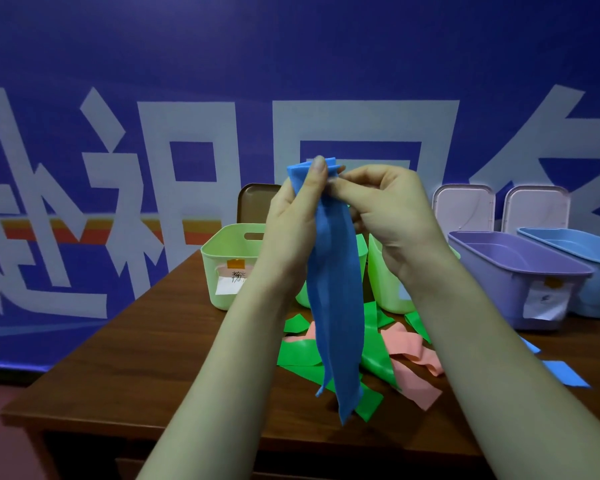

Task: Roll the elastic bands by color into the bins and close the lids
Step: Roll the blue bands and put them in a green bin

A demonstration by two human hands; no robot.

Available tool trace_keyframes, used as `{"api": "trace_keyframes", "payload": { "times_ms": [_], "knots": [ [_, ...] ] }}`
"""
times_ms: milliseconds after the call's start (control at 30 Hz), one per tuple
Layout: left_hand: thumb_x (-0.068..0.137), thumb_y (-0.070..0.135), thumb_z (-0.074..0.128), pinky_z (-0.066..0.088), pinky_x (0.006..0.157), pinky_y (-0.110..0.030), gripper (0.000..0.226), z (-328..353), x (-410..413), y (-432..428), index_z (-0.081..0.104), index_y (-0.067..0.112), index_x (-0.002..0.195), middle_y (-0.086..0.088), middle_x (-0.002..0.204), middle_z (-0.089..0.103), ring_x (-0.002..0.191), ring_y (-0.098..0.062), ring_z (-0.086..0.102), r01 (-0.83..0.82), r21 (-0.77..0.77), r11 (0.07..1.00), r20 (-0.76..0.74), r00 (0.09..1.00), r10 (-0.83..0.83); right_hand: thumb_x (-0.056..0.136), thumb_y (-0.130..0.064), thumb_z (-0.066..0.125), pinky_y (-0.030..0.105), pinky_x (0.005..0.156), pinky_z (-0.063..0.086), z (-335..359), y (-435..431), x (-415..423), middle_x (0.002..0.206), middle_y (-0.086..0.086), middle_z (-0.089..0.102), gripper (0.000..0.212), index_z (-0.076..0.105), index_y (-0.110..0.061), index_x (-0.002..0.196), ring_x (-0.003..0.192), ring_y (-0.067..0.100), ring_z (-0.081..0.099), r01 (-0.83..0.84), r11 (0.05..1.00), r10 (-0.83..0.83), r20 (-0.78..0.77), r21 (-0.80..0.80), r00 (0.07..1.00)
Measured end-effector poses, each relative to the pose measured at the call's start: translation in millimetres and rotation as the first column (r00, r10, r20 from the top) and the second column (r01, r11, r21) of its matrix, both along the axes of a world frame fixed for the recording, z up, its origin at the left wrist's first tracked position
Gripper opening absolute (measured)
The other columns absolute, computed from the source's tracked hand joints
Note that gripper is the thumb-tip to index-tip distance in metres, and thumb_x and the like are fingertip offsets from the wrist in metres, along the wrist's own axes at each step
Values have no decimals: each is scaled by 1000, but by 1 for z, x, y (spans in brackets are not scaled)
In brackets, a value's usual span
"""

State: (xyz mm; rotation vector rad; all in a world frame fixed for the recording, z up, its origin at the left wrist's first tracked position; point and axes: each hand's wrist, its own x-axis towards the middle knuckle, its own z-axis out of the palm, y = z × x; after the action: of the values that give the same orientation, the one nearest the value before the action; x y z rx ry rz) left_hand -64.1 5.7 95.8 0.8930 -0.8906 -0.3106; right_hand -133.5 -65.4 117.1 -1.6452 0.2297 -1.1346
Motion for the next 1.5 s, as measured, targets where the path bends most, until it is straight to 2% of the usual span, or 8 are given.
{"api": "trace_keyframes", "payload": {
  "times_ms": [267,367,600,867,1033,1133,1267,1500],
  "knots": [
    [101,34,42,56,69,-27,36,-6,2,-6,64,6,101,-5,85,71,80,-16,68,76,-30,997,-104,991,-79,80,-23,75,23,51,51,-13,-12,-7,62,-3,67,28,59,-1,71,53,3,62,72,992,-83,-114,-103,990],
    [101,38,38,55,77,-29,41,-6,3,-9,66,8,100,-7,90,72,86,-17,69,99,-27,995,-71,992,-100,76,-42,75,34,68,53,-20,-23,-13,80,7,70,40,65,-5,85,72,17,66,174,958,-227,-233,-228,945],
    [101,41,35,56,68,-24,44,11,-13,-20,63,8,94,-7,82,72,66,-13,67,164,-18,986,-68,984,-165,69,-31,74,43,98,50,-25,-42,-47,108,8,72,50,64,-11,114,104,22,67,-313,939,175,-585,-143,792],
    [103,36,35,53,59,-21,49,-5,-29,-45,64,14,70,-9,70,72,63,-16,67,-93,111,990,172,982,73,80,-22,64,26,75,57,-48,-64,-83,104,3,73,28,68,-15,106,93,17,70,-507,861,401,-669,43,625],
    [102,35,38,54,54,-25,50,-27,-49,-67,61,4,71,-9,57,64,51,-17,61,140,175,975,-55,990,-133,82,-16,67,38,83,56,-68,-95,-104,109,9,71,30,65,-15,111,98,26,68,-500,853,424,-759,151,494],
    [102,33,39,51,47,-21,40,-43,-58,-83,56,4,82,-5,53,61,44,-13,56,249,217,944,-182,960,-212,85,-6,68,29,82,55,-87,-134,-122,109,13,71,28,65,-9,112,98,24,68,-377,916,293,-871,137,396],
    [102,35,40,49,47,-22,39,-56,-63,-98,57,3,85,-7,56,59,44,-13,54,322,251,913,-272,929,-252,87,-5,63,26,66,51,-122,-188,-134,89,12,71,10,66,-6,96,70,17,64,92,993,-101,-915,-71,391],
    [101,38,41,49,47,-22,41,-59,-58,-110,59,3,91,-7,56,60,46,-14,54,337,271,902,-319,915,-246,85,-12,57,35,80,50,-171,-249,-148,117,21,61,24,57,-2,106,105,37,60,553,715,-521,-853,-428,13]
  ]
}}
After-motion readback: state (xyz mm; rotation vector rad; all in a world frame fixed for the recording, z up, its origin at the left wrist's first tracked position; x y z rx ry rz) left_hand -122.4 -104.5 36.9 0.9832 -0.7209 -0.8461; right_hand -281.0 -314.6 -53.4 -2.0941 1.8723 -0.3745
